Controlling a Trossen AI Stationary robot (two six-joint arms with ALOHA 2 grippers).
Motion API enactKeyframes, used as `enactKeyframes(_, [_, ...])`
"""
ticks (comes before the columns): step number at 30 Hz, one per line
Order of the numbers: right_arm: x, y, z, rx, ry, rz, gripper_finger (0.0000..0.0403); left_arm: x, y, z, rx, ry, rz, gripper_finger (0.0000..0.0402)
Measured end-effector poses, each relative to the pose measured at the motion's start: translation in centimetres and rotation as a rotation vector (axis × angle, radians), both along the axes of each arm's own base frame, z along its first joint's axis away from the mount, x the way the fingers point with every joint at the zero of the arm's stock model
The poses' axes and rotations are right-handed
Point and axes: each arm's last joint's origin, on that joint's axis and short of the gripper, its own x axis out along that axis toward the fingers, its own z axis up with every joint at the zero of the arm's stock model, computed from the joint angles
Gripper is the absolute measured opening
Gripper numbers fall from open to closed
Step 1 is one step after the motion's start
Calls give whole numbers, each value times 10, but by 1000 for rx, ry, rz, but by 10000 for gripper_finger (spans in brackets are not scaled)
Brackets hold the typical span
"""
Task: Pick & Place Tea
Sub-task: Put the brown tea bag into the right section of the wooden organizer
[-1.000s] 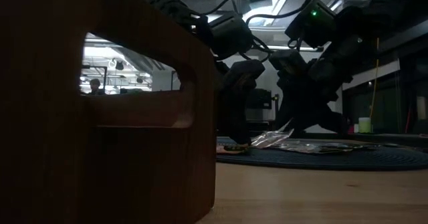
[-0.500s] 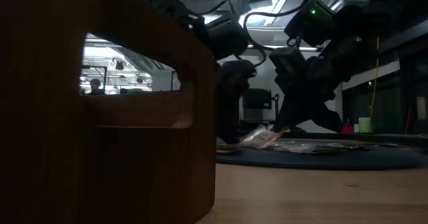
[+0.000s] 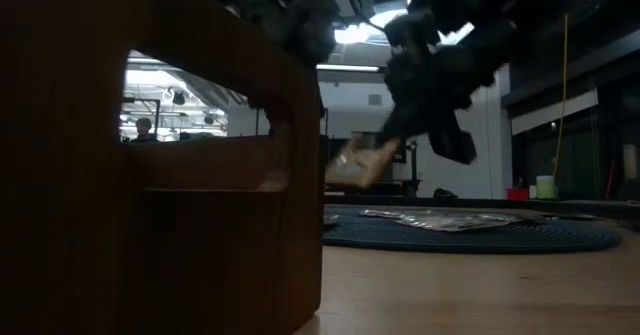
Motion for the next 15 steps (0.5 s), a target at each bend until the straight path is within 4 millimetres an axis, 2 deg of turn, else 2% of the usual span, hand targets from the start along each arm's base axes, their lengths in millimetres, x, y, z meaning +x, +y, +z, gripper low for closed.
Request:
enactKeyframes(4, [14, 12, 29, -16, 37, 29, 2, -19, -1, 18, 64, 32, -59, 15])
enactKeyframes(9, [27, 33, 75, -26, 42, 43, 2, -42, -2, 26, 139, 131, -141, 15])
enactKeyframes(12, [33, 48, 96, 22, 31, 43, 2, -56, -7, 17, 135, 156, -171, 12])
enactKeyframes(15, [39, 67, 107, 70, 19, 53, 1, -71, -15, 2, 123, 142, -205, 11])
